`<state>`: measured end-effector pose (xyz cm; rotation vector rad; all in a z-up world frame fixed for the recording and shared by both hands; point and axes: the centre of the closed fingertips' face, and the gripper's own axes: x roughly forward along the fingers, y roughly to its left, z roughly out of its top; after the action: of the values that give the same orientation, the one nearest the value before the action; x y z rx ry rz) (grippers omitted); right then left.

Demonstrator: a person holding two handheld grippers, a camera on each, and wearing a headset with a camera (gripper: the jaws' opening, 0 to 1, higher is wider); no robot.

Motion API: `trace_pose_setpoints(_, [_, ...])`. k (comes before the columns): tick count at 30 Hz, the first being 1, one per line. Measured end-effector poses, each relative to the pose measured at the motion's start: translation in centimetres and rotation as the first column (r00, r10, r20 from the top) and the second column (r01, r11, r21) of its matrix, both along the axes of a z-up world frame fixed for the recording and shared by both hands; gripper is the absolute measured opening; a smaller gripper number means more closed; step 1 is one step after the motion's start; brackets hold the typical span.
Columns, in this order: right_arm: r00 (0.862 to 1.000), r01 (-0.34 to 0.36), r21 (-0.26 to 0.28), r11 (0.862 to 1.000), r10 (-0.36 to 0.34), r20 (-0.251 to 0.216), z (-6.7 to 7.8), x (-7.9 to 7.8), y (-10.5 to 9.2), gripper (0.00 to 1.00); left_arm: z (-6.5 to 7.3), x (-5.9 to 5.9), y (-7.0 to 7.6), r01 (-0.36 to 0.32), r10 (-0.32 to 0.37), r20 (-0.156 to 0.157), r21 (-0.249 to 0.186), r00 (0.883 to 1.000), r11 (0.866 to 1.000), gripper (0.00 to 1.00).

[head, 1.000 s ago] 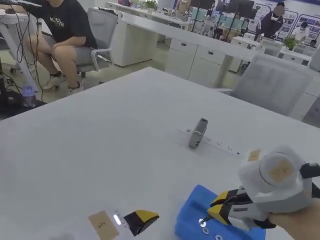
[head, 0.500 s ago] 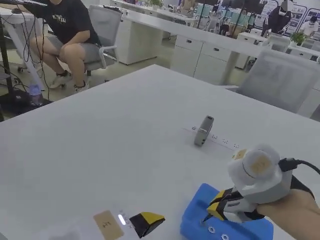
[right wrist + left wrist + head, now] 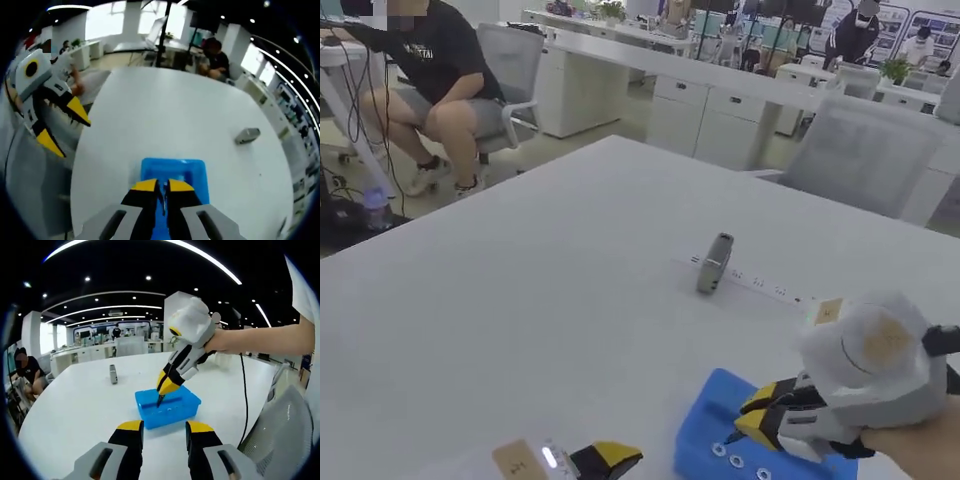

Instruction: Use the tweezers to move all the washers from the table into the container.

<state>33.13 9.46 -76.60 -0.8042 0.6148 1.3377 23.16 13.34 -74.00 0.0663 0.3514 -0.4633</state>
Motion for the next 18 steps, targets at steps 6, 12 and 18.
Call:
trace_pose_setpoints(6, [1.0, -0.015, 0.018, 1.0, 0.015, -0.024, 0.7, -4.2, -2.7, 0.03, 0.4, -0.6, -1.3, 0.072, -0.072, -0.006, -0.049, 0.997, 0.996, 0.23])
trace_pose_setpoints(12, [0.989, -0.033, -0.09, 0.995, 0.02, -0.148, -1.6, -8.9, -6.6, 0.03, 0.5, -0.7, -1.3, 0.075, -0.077, -0.023, -0.094, 0.997, 0.993, 0.19])
trace_pose_setpoints(18, [0.985, -0.037, -0.173, 0.984, 0.007, -0.173, -4.2, -10.9, -8.8, 0.03, 0.9, -1.1, -2.6, 0.129, -0.134, -0.024, -0.148, 0.991, 0.981, 0.22])
